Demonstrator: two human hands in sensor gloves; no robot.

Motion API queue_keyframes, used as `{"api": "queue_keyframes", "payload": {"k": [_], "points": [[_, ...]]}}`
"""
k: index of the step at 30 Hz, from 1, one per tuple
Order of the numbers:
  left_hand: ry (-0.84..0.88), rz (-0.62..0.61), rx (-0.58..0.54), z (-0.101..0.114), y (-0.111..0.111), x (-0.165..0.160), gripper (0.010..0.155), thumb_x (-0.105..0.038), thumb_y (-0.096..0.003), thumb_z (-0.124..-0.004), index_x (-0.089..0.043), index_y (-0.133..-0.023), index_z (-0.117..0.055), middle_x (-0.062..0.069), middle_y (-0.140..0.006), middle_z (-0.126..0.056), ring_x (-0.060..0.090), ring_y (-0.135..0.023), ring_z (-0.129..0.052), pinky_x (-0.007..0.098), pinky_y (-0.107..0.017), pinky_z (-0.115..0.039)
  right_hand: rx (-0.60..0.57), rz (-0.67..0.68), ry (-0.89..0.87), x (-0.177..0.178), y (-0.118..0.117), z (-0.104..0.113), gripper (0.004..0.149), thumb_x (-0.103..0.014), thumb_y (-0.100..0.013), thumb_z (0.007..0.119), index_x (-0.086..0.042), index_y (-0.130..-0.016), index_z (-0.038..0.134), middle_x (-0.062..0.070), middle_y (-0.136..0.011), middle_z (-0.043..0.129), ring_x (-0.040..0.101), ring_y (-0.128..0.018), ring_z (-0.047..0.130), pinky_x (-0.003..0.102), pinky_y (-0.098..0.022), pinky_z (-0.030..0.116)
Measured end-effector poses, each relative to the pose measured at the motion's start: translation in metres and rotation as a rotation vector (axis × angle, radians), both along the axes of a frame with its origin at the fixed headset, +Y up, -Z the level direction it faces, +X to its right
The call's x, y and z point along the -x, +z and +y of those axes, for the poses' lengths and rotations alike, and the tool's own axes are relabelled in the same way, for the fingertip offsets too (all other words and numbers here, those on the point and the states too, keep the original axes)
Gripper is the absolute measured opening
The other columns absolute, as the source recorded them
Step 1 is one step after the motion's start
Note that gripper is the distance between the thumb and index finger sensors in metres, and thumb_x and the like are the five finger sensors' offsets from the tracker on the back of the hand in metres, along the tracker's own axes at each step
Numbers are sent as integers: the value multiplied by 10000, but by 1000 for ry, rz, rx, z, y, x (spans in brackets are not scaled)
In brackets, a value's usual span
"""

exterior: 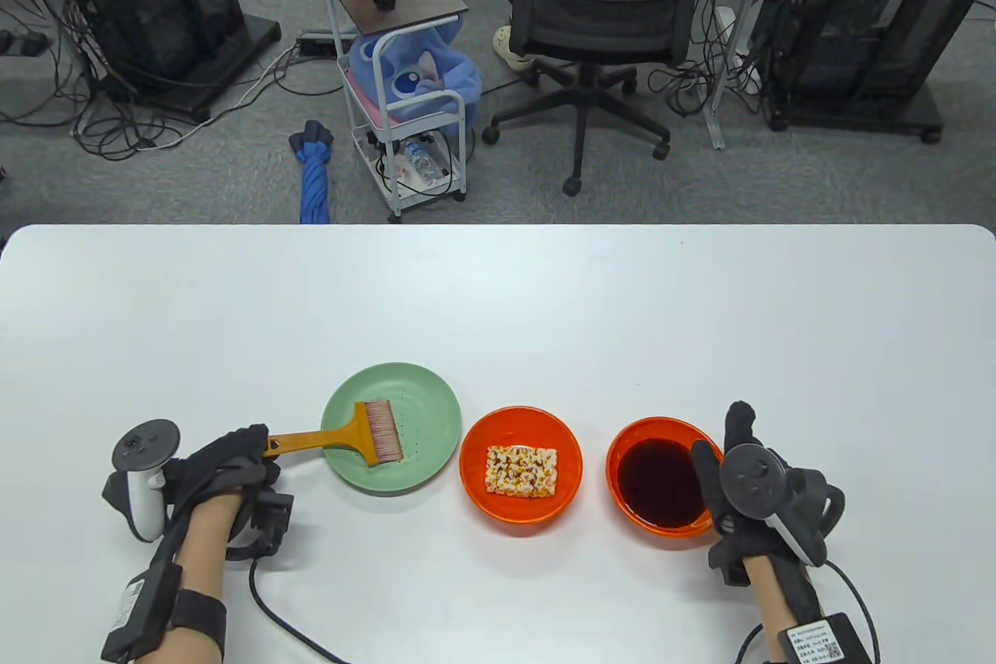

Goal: Dip brush into soy sauce and glaze onto rice cake

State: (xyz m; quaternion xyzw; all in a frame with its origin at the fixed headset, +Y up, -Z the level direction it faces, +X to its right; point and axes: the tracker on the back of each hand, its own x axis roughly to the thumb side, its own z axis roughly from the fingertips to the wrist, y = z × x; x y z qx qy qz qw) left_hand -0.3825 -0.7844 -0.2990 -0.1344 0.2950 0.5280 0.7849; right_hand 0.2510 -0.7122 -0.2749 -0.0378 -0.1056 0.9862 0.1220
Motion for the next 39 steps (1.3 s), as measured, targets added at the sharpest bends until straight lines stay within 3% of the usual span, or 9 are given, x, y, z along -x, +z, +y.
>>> {"api": "queue_keyframes", "payload": {"k": [5,9,15,19,21,26,33,39], "points": [[-36,25,44,7,6,4,673,-540,-499,-693,-63,-972,-699,177,-709,-933,337,-432,-1008,520,-368,-815,9,3,-9,-1,0,2,725,-490,-517,650,31,-996,494,195,-746,925,294,-404,993,470,-279,845],[-99,60,10,30,14,8,717,-556,-498,-684,-90,-1033,-583,198,-809,-861,367,-514,-973,542,-424,-781,3,7,-4,-3,0,2,724,-491,-517,650,29,-997,495,195,-748,925,295,-410,994,474,-284,845],[-259,-32,-411,104,26,-35,752,-606,-478,-691,-174,-1074,-535,202,-935,-756,390,-605,-923,557,-479,-741,2,17,38,-1,1,2,723,-492,-516,650,24,-998,497,194,-754,923,301,-429,996,483,-303,847],[-406,-260,-625,129,29,-91,731,-608,-481,-683,-217,-1081,-536,158,-1014,-696,399,-755,-869,591,-563,-696,1,25,69,1,2,1,722,-493,-515,650,22,-999,498,193,-761,921,305,-448,996,494,-320,846],[-471,-365,-681,127,29,-119,722,-610,-479,-682,-242,-1083,-538,140,-1044,-674,406,-827,-836,622,-600,-665,0,33,82,2,2,1,722,-494,-514,649,18,-1000,496,191,-768,919,307,-459,996,497,-331,846],[-538,-488,-663,111,22,-152,713,-614,-481,-677,-264,-1085,-536,116,-1067,-658,405,-876,-814,640,-624,-643,19,37,77,-2,4,0,723,-494,-514,650,15,-1002,493,193,-779,914,311,-473,995,501,-337,844],[-600,-510,-550,75,17,-152,707,-604,-478,-683,-265,-1083,-543,125,-1058,-668,409,-872,-813,642,-624,-640,33,27,92,-6,3,-3,723,-494,-513,650,13,-1003,491,195,-790,908,316,-488,994,510,-353,842],[-618,-500,-457,63,16,-141,703,-602,-479,-684,-273,-1083,-544,125,-1067,-650,409,-877,-802,638,-632,-631,57,28,132,-3,1,-9,723,-495,-513,650,13,-1003,493,192,-795,909,317,-494,995,508,-352,843]]}}
